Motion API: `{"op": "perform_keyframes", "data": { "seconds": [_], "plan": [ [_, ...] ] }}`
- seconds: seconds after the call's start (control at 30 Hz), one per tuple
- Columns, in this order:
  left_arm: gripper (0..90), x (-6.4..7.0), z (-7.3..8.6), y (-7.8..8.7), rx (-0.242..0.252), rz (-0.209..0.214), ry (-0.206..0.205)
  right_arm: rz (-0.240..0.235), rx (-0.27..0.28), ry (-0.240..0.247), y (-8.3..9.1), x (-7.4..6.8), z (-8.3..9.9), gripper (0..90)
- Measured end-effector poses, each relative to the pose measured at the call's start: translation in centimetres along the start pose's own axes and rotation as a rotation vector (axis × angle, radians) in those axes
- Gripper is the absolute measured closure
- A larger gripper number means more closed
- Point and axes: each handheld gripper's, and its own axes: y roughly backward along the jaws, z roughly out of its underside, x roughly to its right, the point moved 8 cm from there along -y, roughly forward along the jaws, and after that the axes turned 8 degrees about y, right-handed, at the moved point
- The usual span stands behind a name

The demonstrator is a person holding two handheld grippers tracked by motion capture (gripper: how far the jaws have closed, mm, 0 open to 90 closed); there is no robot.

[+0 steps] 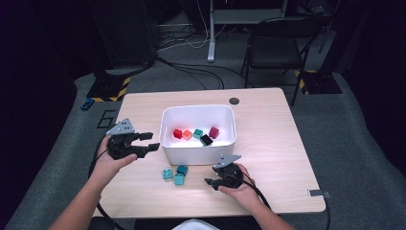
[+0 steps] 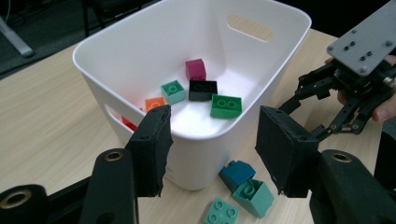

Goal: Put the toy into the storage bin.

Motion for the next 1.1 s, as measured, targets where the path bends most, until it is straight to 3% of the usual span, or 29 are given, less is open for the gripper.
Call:
{"op": "perform_keyframes", "data": {
  "seconds": [0.3,0.53,0.83,1.0,1.1],
  "plan": [
    [36.2,-0.6,3.2,-1.1,-0.011,0.021,0.031,0.001,-0.005,-0.011,0.0,0.1,0.1,41.1],
    [35.7,-0.9,5.3,-2.3,-0.022,0.04,0.035,0.003,-0.004,-0.018,0.0,0.2,0.1,40.4],
    [37.1,-1.0,8.0,-4.0,-0.075,0.054,0.018,-0.001,-0.009,-0.014,0.0,0.1,0.2,40.2],
    [38.0,-1.3,9.3,-4.9,-0.115,0.035,0.006,-0.006,-0.012,-0.013,-0.1,0.1,0.2,39.3],
    [38.9,-1.3,9.6,-5.3,-0.113,0.037,-0.004,-0.001,-0.017,-0.024,-0.2,0.1,0.3,39.0]
  ]
}}
